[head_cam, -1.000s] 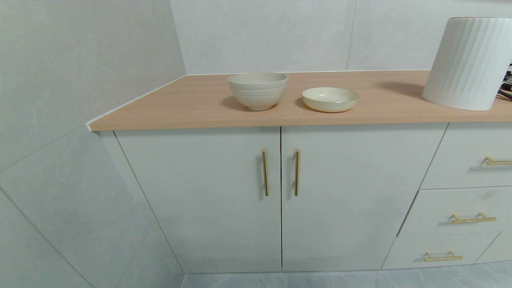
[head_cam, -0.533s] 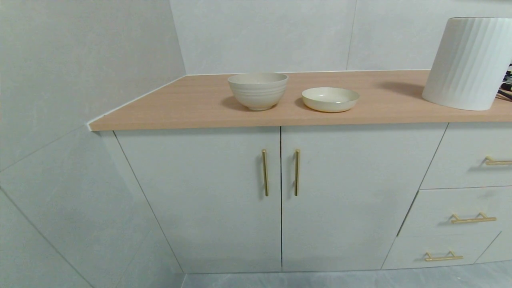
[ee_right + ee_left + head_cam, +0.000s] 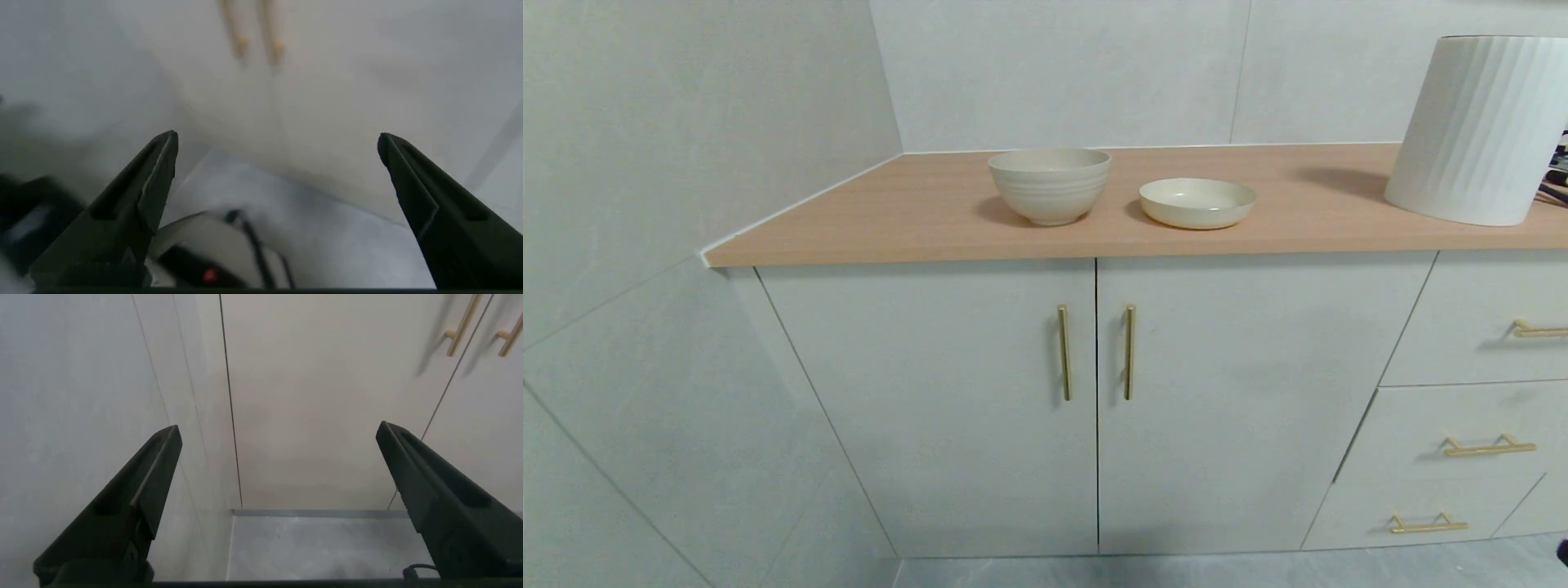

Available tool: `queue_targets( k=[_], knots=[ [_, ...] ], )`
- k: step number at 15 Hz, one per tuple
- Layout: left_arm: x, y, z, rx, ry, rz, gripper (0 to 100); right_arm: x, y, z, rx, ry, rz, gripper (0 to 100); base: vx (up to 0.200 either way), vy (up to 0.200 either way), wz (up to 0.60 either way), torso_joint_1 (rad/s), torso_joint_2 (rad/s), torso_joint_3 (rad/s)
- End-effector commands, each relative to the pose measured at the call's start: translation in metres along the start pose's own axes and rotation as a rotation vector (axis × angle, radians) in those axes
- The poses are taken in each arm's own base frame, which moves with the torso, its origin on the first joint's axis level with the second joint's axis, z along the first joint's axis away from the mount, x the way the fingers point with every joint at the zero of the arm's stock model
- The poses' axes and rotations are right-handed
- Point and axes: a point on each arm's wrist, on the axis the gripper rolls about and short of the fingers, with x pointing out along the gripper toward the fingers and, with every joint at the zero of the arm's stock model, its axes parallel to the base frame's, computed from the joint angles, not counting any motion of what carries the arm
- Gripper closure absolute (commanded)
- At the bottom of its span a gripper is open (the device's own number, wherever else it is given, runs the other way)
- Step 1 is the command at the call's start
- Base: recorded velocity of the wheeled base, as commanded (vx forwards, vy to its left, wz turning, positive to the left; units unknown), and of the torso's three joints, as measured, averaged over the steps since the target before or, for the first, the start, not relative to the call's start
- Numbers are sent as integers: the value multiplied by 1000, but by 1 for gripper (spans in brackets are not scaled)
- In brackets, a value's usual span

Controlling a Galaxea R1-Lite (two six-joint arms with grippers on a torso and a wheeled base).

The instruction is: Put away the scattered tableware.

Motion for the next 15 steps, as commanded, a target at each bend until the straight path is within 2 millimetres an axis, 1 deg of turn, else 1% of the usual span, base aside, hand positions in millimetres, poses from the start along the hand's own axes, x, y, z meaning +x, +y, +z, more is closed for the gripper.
queue_targets(
  k=[1,3,4,5,6,7,8,10,11,13,15],
  knots=[
    [0,0,0,-1,0,0,0,80,-9,32,19,183,174,0,0,0,0,0,0,0],
    [0,0,0,1,0,0,0,125,-5,38,8,239,218,0,0,0,0,0,0,0],
    [0,0,0,-1,0,0,0,142,0,42,-1,254,247,0,0,0,0,0,0,0],
    [0,0,0,1,0,0,0,157,2,51,-7,244,261,0,0,0,0,0,0,0],
    [0,0,0,-1,0,0,0,173,1,59,2,244,262,0,0,0,0,0,0,0],
    [0,0,0,-1,0,0,0,185,-1,63,23,248,261,0,0,0,0,0,0,0],
    [0,0,0,-1,0,0,0,205,-2,65,48,264,263,0,0,0,0,0,0,0],
    [0,0,0,-1,0,0,0,235,-5,60,59,290,268,0,0,0,0,0,0,0],
    [0,0,0,-1,0,0,0,244,-5,55,61,297,269,0,0,0,0,0,0,0],
    [0,0,0,-1,0,0,0,266,-11,39,64,298,258,0,0,0,0,0,0,0],
    [0,0,0,-1,0,0,0,271,-11,33,62,300,248,0,0,0,0,0,0,0]
  ],
)
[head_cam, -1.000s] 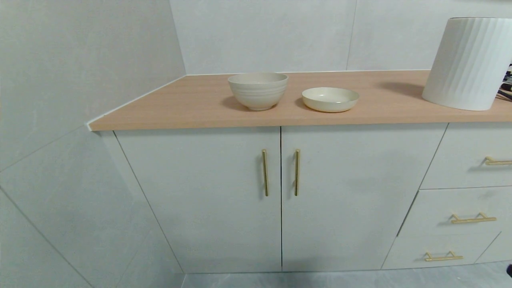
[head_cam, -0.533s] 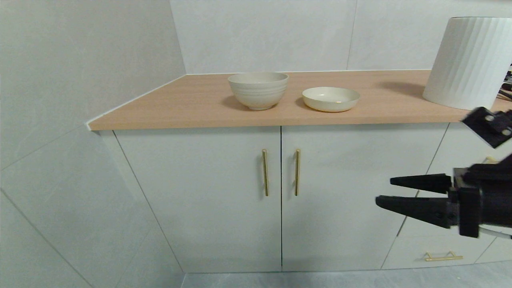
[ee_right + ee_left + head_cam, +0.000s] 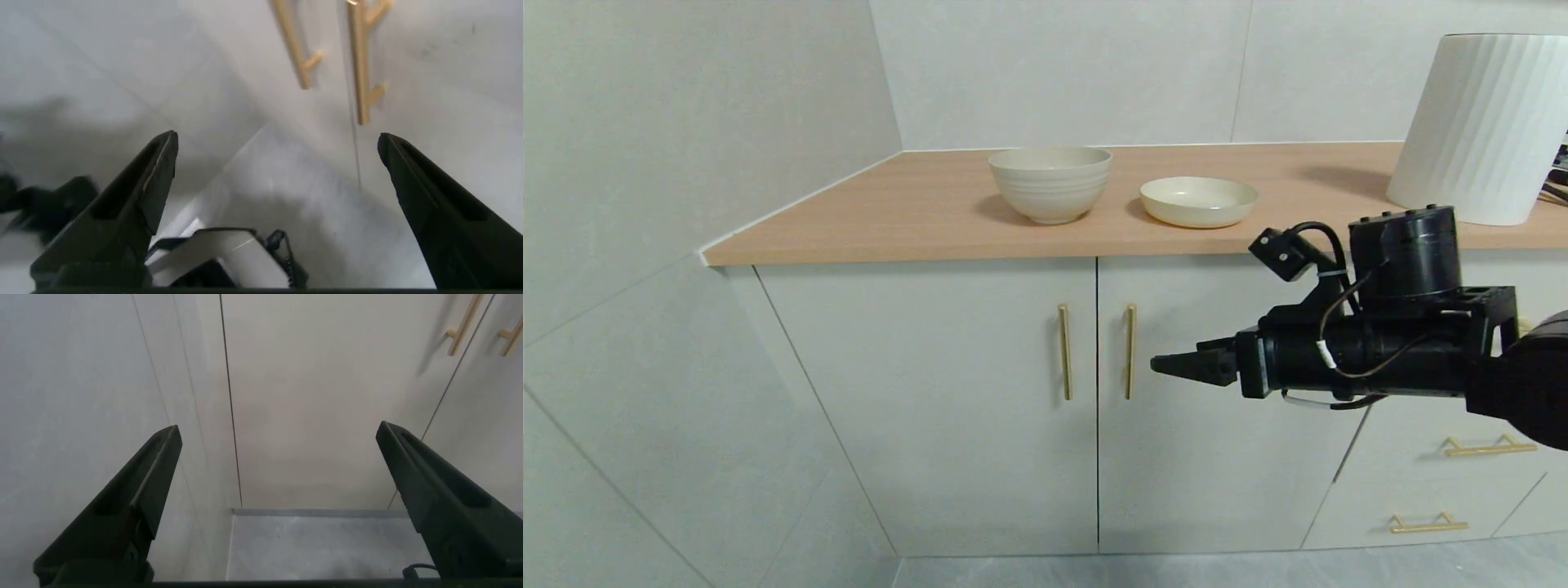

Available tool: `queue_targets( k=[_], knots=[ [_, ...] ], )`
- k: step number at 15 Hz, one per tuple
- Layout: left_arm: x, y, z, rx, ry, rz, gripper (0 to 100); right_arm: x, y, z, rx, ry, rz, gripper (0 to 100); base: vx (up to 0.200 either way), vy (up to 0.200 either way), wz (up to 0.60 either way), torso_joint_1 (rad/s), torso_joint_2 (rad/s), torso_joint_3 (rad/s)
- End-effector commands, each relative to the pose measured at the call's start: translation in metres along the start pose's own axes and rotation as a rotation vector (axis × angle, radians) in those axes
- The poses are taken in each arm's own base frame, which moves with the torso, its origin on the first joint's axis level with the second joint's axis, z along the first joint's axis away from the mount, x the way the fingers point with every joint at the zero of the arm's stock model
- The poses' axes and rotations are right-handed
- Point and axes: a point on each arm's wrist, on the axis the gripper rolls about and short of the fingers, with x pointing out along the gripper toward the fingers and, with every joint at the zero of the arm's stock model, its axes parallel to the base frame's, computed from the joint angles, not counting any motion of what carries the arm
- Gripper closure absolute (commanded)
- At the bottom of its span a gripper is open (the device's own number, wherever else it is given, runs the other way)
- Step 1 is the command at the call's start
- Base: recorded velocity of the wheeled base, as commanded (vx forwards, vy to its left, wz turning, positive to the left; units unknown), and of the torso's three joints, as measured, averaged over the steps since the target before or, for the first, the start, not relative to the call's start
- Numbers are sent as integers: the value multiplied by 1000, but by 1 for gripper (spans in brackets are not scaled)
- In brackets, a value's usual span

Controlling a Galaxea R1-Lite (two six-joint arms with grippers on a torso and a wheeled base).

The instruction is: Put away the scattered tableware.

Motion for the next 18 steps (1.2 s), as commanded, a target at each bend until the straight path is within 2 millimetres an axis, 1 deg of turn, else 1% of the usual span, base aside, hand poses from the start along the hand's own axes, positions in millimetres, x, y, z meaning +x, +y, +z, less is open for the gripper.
queue_targets(
  k=[1,2,3,5,12,15,17,18],
  knots=[
    [0,0,0,0,0,0,0,25,-3,-16,8,30,6,0,0,0,0,0,0,0],
    [0,0,0,0,0,0,0,29,-4,-17,7,19,-2,0,0,0,0,0,0,0],
    [0,0,0,0,0,0,0,39,-7,-21,10,-13,-33,0,0,0,0,0,0,0],
    [0,0,0,0,0,0,0,53,-11,-24,33,-67,-55,0,0,0,0,0,0,0],
    [0,0,0,0,0,0,0,89,-26,-36,64,-164,-31,0,0,0,0,0,0,0],
    [0,0,0,0,0,0,0,97,-30,-40,67,-185,-29,0,0,0,0,0,0,0],
    [0,0,0,0,0,0,0,101,-31,-43,78,-178,-26,0,0,0,0,0,0,0],
    [0,0,0,0,0,2,0,106,-29,-45,97,-177,-13,0,0,0,0,0,0,0]
  ],
)
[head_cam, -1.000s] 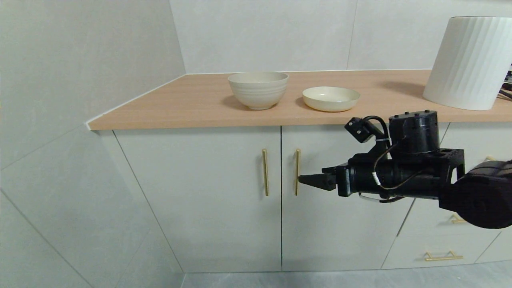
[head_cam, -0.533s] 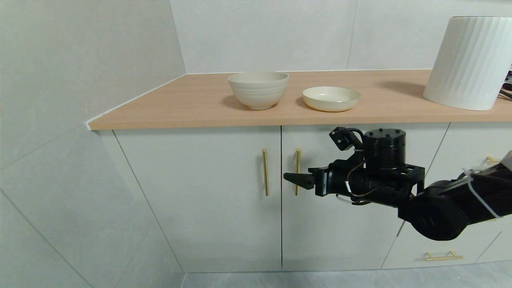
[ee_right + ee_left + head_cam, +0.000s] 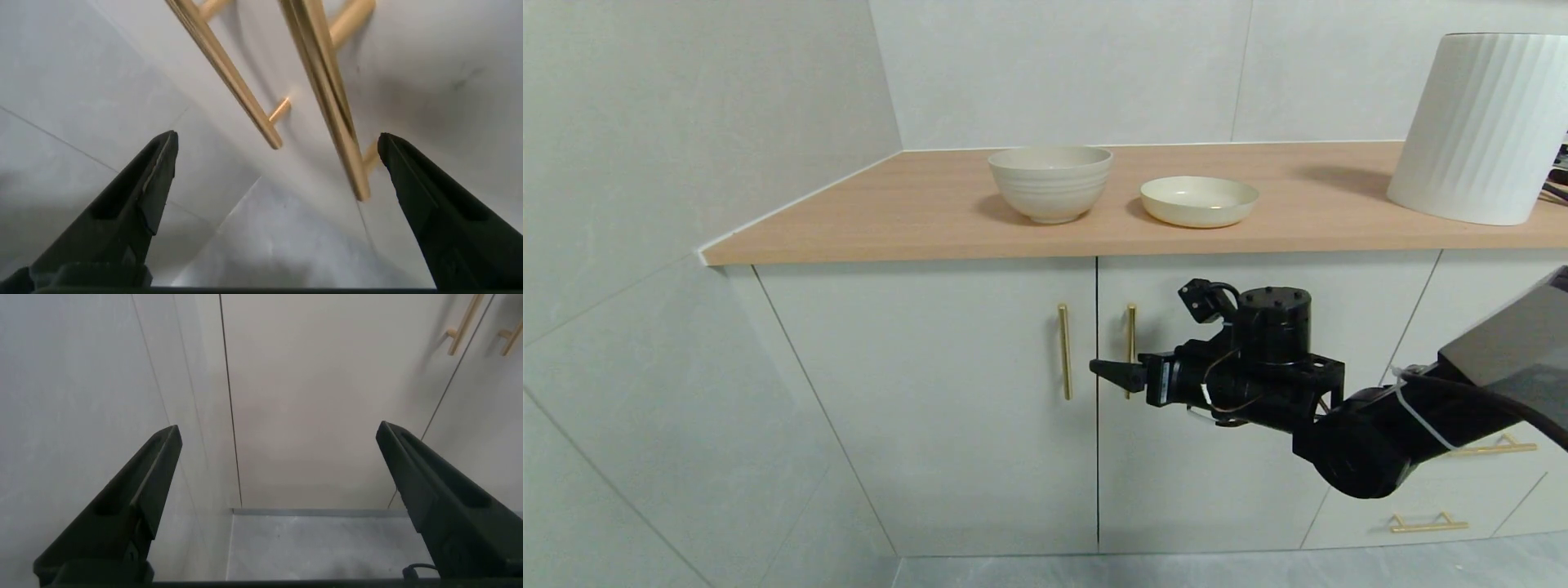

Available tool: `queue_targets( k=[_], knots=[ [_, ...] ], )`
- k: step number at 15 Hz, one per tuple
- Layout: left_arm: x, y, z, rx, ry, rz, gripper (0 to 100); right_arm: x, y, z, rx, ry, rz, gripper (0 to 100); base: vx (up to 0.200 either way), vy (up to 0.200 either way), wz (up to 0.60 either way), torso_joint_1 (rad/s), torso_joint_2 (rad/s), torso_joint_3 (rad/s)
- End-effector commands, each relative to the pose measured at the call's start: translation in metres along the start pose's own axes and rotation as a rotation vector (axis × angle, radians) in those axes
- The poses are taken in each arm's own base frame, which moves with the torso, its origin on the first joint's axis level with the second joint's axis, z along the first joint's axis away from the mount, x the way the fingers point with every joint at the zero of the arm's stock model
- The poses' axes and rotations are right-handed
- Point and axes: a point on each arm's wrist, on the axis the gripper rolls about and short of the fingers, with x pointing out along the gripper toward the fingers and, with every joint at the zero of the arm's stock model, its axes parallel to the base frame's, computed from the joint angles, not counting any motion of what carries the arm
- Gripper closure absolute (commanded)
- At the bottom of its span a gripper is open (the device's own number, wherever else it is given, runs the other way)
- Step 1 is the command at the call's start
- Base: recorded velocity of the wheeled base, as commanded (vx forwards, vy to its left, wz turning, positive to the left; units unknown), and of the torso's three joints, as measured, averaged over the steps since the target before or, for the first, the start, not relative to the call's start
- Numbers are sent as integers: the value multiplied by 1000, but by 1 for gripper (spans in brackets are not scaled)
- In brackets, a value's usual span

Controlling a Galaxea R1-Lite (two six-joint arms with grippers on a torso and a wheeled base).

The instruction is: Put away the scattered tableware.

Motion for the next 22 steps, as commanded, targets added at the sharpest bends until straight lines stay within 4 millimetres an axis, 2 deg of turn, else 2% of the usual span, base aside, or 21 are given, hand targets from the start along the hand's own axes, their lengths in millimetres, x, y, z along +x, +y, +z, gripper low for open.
queue_targets(
  k=[1,10,18,20,22],
  knots=[
    [0,0,0,-1,0,0,0,8,-2,-8,9,-5,9,0,0,0,0,0,0,0],
    [0,0,0,-1,0,0,0,15,8,-8,79,-46,48,0,0,0,0,0,0,0],
    [0,0,0,-1,0,-1,0,9,25,-4,110,-47,89,0,0,0,0,0,0,0],
    [0,0,0,-1,0,-1,0,-4,29,-4,112,-30,100,0,0,0,0,0,0,0],
    [0,0,0,-2,0,-1,0,-35,40,-8,117,19,144,0,0,0,0,0,0,0]
  ],
)
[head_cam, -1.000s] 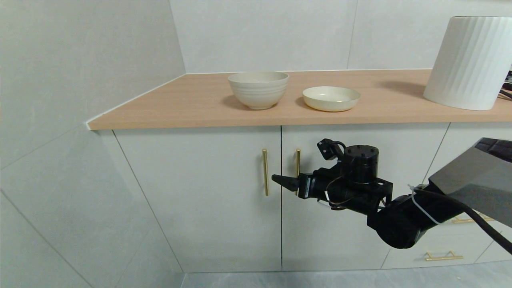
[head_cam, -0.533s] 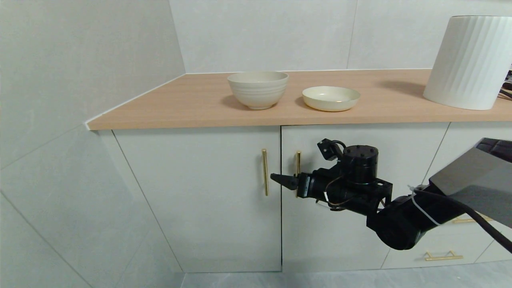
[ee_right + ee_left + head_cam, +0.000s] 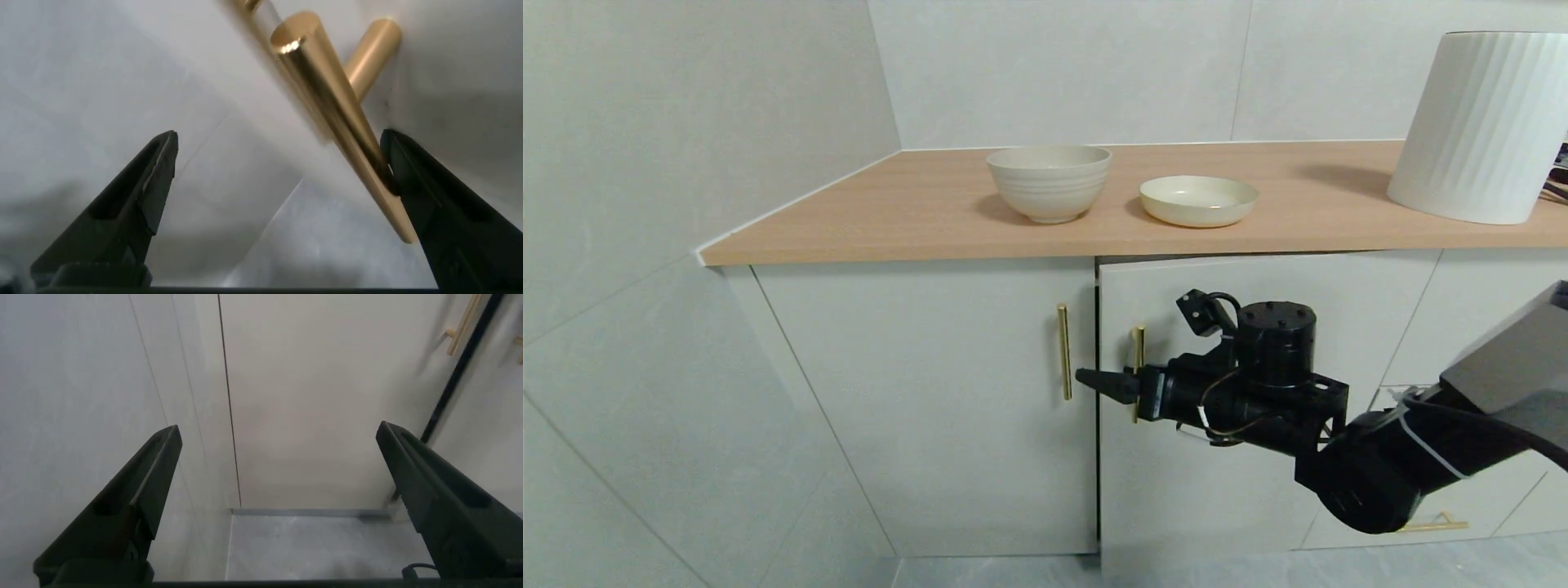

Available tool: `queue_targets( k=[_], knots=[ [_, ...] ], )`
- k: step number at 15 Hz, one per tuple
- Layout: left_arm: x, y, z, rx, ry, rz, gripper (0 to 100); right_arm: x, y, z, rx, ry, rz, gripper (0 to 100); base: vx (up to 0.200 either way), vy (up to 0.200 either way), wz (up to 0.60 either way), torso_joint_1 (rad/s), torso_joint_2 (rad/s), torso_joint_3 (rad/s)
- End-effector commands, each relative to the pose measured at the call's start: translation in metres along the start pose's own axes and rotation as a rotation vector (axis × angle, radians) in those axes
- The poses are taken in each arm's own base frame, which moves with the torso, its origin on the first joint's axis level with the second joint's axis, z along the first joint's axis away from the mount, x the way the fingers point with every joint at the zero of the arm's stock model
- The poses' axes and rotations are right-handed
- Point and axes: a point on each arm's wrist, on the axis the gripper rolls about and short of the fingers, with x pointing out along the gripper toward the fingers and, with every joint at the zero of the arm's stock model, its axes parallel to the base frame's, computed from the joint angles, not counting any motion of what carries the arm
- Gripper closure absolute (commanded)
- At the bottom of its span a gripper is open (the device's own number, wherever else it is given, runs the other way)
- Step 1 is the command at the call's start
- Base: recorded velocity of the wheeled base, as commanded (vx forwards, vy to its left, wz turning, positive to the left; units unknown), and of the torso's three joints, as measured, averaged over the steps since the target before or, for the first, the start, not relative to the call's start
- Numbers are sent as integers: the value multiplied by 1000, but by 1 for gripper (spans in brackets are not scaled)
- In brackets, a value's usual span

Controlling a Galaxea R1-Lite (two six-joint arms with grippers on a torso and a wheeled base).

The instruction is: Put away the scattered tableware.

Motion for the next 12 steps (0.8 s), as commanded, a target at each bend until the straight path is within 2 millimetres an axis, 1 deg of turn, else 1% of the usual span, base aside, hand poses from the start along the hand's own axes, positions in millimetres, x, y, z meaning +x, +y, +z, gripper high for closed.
queue_targets(
  k=[1,2,3,5,7,9,11,12],
  knots=[
    [0,0,0,0,0,0,0,-36,21,3,-4,28,70,0,0,0,0,0,0,0],
    [0,0,0,0,0,0,0,-36,21,3,-4,28,70,0,0,0,0,0,0,0],
    [0,0,0,0,0,0,0,-68,34,-1,-4,69,129,0,0,0,0,0,0,0],
    [0,0,0,0,0,0,0,-89,41,-5,-2,91,160,0,0,0,0,0,0,0],
    [0,0,0,0,0,0,0,-102,45,-11,3,119,190,0,0,0,0,0,0,0],
    [0,0,0,1,2,2,0,-108,46,-12,4,129,207,0,0,0,0,0,0,0],
    [0,0,0,6,-3,0,0,-108,46,-15,7,140,212,0,0,0,0,0,0,0],
    [-3,0,10,6,-47,-4,0,-109,48,-18,10,152,215,0,0,0,0,0,0,0]
  ],
)
